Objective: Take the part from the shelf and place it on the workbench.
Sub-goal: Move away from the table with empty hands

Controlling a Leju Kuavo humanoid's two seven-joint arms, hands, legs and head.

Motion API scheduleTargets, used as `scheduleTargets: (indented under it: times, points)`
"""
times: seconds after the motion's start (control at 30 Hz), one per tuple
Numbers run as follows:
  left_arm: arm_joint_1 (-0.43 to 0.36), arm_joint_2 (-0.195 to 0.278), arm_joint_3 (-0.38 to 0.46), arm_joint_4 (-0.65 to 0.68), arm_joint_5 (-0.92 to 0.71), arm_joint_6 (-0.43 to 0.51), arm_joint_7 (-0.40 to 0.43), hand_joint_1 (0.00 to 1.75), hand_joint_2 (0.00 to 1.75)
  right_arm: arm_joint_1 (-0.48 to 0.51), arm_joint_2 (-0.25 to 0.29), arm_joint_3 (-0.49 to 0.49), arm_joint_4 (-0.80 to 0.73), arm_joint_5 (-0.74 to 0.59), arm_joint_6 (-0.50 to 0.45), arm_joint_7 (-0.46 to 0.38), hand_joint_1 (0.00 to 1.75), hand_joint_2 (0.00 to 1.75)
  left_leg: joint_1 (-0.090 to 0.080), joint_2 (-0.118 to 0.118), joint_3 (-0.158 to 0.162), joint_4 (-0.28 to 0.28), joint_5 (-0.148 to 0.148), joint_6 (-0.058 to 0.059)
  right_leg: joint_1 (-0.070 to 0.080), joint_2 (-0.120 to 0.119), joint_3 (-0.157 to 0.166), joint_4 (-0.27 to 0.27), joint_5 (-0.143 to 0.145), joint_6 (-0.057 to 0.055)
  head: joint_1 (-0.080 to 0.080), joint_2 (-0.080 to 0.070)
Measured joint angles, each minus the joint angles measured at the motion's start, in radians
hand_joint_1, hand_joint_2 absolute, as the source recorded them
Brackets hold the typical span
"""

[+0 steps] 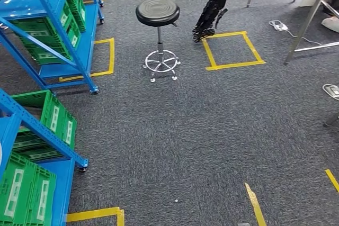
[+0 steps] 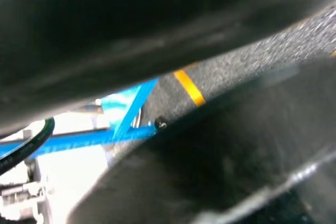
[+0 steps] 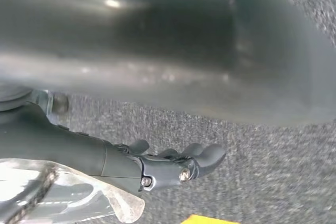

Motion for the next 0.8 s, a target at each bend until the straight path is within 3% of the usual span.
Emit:
scheduleTargets:
  times: [0.03,0.07,0.13,0.2,0.27,0.3,0.37,0.43,0.47,0.5,0.53,0.57,0.6,0.67,0.73,0.8]
  points:
    - [0.001,0.000,0.000,0.000,0.000,-0.002,0.000,0.00,0.00,-0.001,0.000,0.000,0.000,0.002,-0.001,0.000,0.00,0.00,0.001,0.003,0.006,-0.011,0.017,-0.001,0.000,-0.015,0.003,0.000,-0.003,0.001,0.000,0.000]
    - [0.003,0.001,0.000,0.000,0.000,-0.003,0.000,0.00,0.00,-0.002,0.000,0.000,0.000,0.003,-0.001,-0.001,0.00,0.00,0.002,0.010,0.031,-0.060,0.050,-0.001,0.000,-0.028,0.007,0.000,-0.006,0.003,0.000,0.000]
    - [0.002,0.002,0.000,0.000,0.001,-0.007,0.000,0.00,0.00,-0.003,0.000,0.001,0.000,0.005,-0.002,-0.001,0.00,0.00,-0.003,0.052,0.105,-0.201,0.113,0.007,0.003,-0.052,0.015,0.002,-0.014,0.010,-0.001,0.000]
    - [0.000,0.003,0.000,0.000,0.001,-0.009,0.000,0.00,0.00,-0.004,0.000,0.001,0.000,0.005,-0.003,-0.001,0.00,0.00,-0.011,0.082,0.144,-0.278,0.133,0.019,0.008,-0.074,0.020,0.002,-0.023,0.020,0.002,0.000]
    - [0.001,0.004,0.000,0.000,0.002,-0.010,0.000,0.00,0.00,-0.008,0.000,0.001,0.000,0.005,-0.003,-0.001,0.00,0.00,-0.015,0.065,0.145,-0.287,0.133,0.030,0.008,-0.095,0.030,-0.001,-0.027,0.031,0.004,0.000]
    - [0.003,0.005,0.000,0.000,0.002,-0.011,0.000,0.00,0.00,-0.011,0.000,0.002,0.000,0.005,-0.004,-0.001,0.00,0.00,-0.014,0.054,0.146,-0.291,0.135,0.037,0.006,-0.093,0.033,0.001,-0.032,0.037,0.004,0.000]
    - [0.003,0.006,0.000,0.000,0.001,-0.012,0.000,0.00,0.00,-0.013,0.000,0.003,0.000,0.009,-0.004,-0.001,0.00,0.00,-0.009,0.031,0.150,-0.301,0.142,0.049,0.002,-0.045,0.011,0.054,-0.068,0.044,0.009,0.000]
    - [0.001,0.006,0.000,0.000,0.000,-0.014,0.000,0.00,0.00,-0.010,0.000,0.004,0.001,0.013,-0.004,0.001,0.00,0.00,-0.006,0.006,0.150,-0.303,0.144,0.056,-0.001,0.017,-0.056,0.188,-0.132,0.048,0.014,0.000]
    - [0.000,0.006,0.000,0.000,0.000,-0.015,0.000,0.00,0.00,-0.007,0.000,0.004,0.001,0.014,-0.004,0.002,0.00,0.00,-0.006,-0.008,0.150,-0.303,0.144,0.058,-0.002,0.029,-0.093,0.254,-0.153,0.050,0.015,0.000]
    - [0.000,0.006,0.000,0.000,0.000,-0.016,0.000,0.00,0.00,-0.005,0.000,0.004,0.002,0.015,-0.004,0.002,0.00,0.00,-0.007,-0.024,0.151,-0.303,0.144,0.058,-0.002,0.035,-0.119,0.295,-0.157,0.051,0.015,0.000]
    - [0.000,0.006,0.000,0.000,0.000,-0.016,0.000,0.00,0.00,-0.004,0.000,0.005,0.002,0.016,-0.005,0.003,0.00,0.00,-0.006,-0.039,0.152,-0.303,0.143,0.058,-0.002,0.037,-0.127,0.295,-0.139,0.052,0.015,0.000]
    - [0.000,0.006,0.000,0.000,0.000,-0.016,0.000,0.00,0.00,-0.003,0.000,0.005,0.003,0.016,-0.005,0.003,0.00,0.00,-0.006,-0.054,0.154,-0.302,0.142,0.056,-0.004,0.040,-0.117,0.257,-0.103,0.052,0.015,0.000]
    - [0.000,0.006,0.000,0.000,0.000,-0.017,0.000,0.00,0.00,-0.004,0.000,0.005,0.003,0.018,-0.005,0.003,0.00,0.00,-0.005,-0.069,0.157,-0.301,0.141,0.053,-0.008,0.052,-0.090,0.187,-0.058,0.053,0.015,0.000]
    - [-0.001,0.006,0.000,0.000,0.000,-0.018,0.000,0.00,0.00,-0.005,0.000,0.005,0.003,0.021,-0.006,0.003,0.00,0.00,-0.004,-0.096,0.155,-0.293,0.136,0.042,-0.016,0.101,-0.037,0.061,-0.007,0.053,0.015,0.000]
    - [-0.002,0.006,0.000,0.000,0.000,-0.019,0.000,0.00,0.00,-0.005,0.000,0.006,0.004,0.024,-0.007,0.003,0.00,0.00,-0.002,-0.119,0.145,-0.288,0.137,0.028,-0.017,0.128,-0.015,0.021,-0.008,0.047,0.015,0.000]
    - [0.001,0.006,0.001,0.000,0.000,-0.021,0.000,0.00,0.00,-0.006,0.000,0.009,0.005,0.030,-0.008,0.004,0.00,0.00,0.002,-0.130,0.137,-0.287,0.138,0.016,-0.014,0.106,-0.010,0.017,-0.006,0.034,0.015,0.000]
